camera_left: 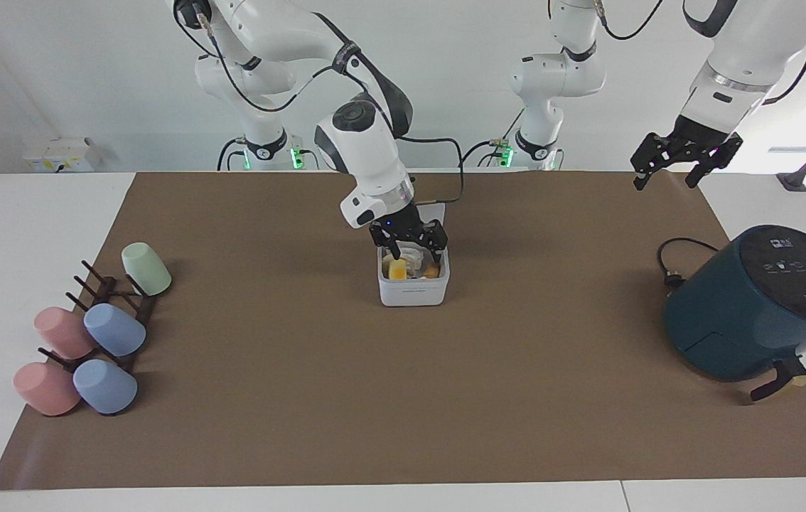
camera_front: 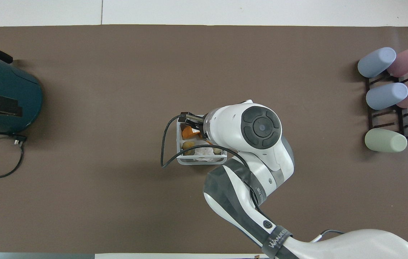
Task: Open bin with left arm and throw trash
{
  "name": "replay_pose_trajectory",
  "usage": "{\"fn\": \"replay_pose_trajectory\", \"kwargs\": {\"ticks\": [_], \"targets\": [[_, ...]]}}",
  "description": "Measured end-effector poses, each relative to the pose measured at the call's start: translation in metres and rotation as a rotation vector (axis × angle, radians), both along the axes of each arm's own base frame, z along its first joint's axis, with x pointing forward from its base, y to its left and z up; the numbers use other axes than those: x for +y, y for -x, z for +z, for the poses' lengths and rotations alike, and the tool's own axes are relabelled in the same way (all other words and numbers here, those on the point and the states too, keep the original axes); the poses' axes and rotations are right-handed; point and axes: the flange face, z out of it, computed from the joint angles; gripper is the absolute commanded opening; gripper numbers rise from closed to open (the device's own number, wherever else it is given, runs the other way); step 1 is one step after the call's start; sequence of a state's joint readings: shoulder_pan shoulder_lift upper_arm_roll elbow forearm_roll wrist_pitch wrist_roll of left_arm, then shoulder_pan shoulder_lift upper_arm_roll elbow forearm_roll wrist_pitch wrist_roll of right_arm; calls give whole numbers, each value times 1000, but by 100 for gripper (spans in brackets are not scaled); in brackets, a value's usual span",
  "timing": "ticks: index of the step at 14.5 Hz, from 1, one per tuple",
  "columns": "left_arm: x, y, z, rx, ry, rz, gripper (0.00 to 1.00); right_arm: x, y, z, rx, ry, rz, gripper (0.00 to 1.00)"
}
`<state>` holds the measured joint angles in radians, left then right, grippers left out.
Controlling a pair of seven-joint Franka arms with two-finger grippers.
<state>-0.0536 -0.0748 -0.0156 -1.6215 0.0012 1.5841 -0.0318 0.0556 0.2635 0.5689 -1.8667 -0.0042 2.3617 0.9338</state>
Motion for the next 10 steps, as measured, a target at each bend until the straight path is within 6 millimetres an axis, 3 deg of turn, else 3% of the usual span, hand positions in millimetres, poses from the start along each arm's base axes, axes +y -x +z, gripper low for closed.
{"fn": "replay_pose_trajectory", "kwargs": {"ticks": [2, 3, 6, 8, 10], "targets": [[0, 0, 0, 0, 0, 1, 100, -29, -20, 29, 1, 82, 62, 100], [1, 1, 0, 2, 0, 1, 100, -56, -32, 43, -2, 123, 111, 100], [1, 1, 0, 6, 0, 1, 100, -167, -60, 69, 14, 233, 236, 100], [1, 1, 0, 7, 0, 1, 100, -230, -63, 85, 43, 276, 283, 100], [1, 1, 0, 7, 0, 1, 100, -279, -54, 106, 80, 301, 293, 100]]}}
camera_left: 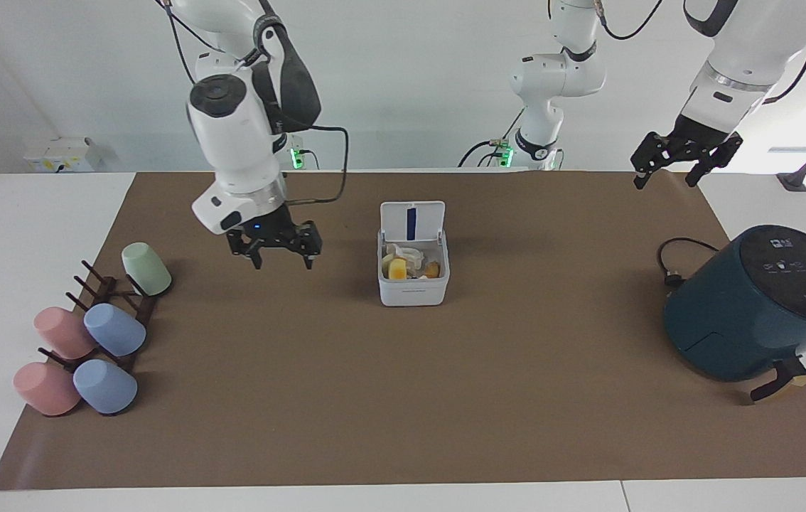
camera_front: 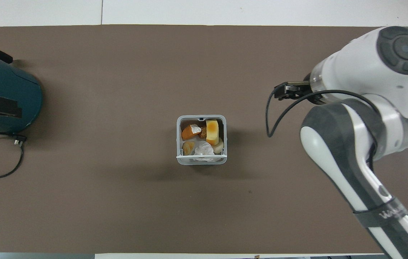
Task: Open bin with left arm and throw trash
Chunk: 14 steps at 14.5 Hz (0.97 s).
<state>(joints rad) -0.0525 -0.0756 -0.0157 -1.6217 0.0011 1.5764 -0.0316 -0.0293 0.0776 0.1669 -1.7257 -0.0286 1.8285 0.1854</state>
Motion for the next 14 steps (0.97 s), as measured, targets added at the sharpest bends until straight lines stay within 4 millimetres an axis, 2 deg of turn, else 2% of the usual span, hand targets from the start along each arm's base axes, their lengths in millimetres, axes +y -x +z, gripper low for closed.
{"fn": "replay_pose_trajectory", "kwargs": {"ticks": [2, 4, 5, 6, 9, 14], "targets": [[0, 0, 0, 0, 0, 0, 100, -47, 13, 14, 50, 16, 3, 100], [0, 0, 0, 0, 0, 0, 100, -87, 20, 14, 97, 16, -4, 100], [0, 0, 0, 0, 0, 0, 100, -101, 22, 9, 113, 13, -2, 100], [0, 0, 0, 1, 0, 0, 100, -107, 25, 4, 133, 11, 2, 100], [0, 1, -2, 6, 0, 0, 100, -99, 29, -7, 175, 10, 19, 100], [1, 2, -1, 5, 0, 2, 100, -95, 25, 10, 114, 15, 26, 100]]}}
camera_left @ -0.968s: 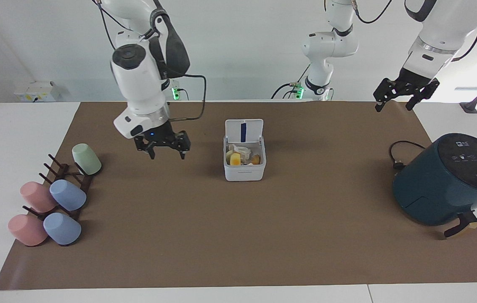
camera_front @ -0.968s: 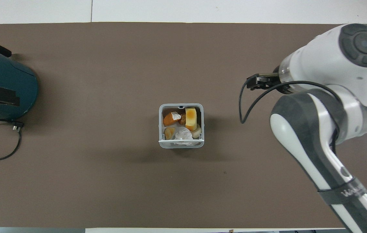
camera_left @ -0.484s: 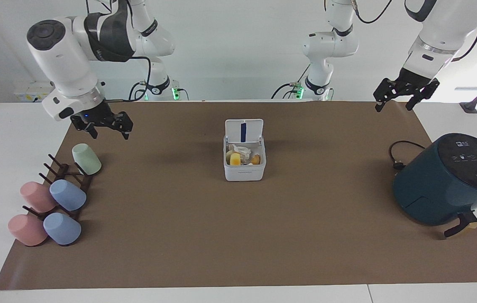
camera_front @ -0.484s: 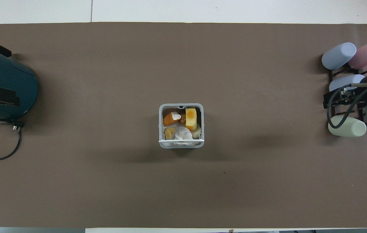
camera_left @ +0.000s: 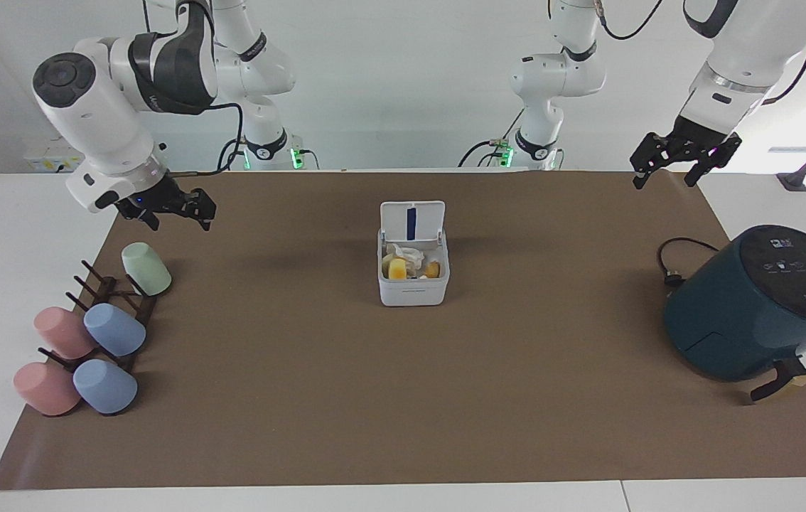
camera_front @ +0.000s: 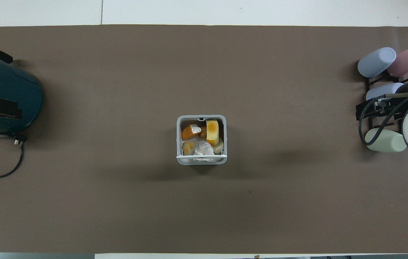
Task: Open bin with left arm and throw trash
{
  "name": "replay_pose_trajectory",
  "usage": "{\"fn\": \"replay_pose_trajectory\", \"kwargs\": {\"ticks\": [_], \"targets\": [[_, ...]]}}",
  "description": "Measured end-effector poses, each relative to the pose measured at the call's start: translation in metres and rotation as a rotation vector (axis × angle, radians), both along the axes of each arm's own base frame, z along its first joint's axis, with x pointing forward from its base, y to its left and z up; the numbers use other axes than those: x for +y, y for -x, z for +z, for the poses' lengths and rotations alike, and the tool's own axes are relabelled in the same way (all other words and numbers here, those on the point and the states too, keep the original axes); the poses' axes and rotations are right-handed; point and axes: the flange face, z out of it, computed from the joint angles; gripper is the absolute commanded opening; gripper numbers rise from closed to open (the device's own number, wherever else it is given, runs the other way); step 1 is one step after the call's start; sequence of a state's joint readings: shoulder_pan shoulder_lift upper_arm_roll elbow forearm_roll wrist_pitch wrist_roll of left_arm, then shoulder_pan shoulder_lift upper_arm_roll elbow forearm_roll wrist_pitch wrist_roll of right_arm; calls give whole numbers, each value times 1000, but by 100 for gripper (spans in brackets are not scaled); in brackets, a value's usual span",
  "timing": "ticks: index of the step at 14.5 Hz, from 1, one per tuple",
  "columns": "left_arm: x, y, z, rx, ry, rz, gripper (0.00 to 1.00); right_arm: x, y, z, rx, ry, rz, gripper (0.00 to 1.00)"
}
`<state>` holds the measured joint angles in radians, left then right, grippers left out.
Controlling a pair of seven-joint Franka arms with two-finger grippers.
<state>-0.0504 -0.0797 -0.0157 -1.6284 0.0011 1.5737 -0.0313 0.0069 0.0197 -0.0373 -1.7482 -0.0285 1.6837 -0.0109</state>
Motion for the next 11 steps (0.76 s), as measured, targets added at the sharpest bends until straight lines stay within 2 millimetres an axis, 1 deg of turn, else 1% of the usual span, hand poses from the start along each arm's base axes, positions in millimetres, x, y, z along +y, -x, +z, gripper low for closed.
{"fn": "replay_pose_trajectory", "kwargs": {"ticks": [8, 11], "targets": [[4, 0, 0, 0, 0, 7, 100, 0, -1, 19, -40, -7, -3, 100], [4, 0, 0, 0, 0, 7, 100, -3, -2, 21, -45, -8, -9, 100]]}}
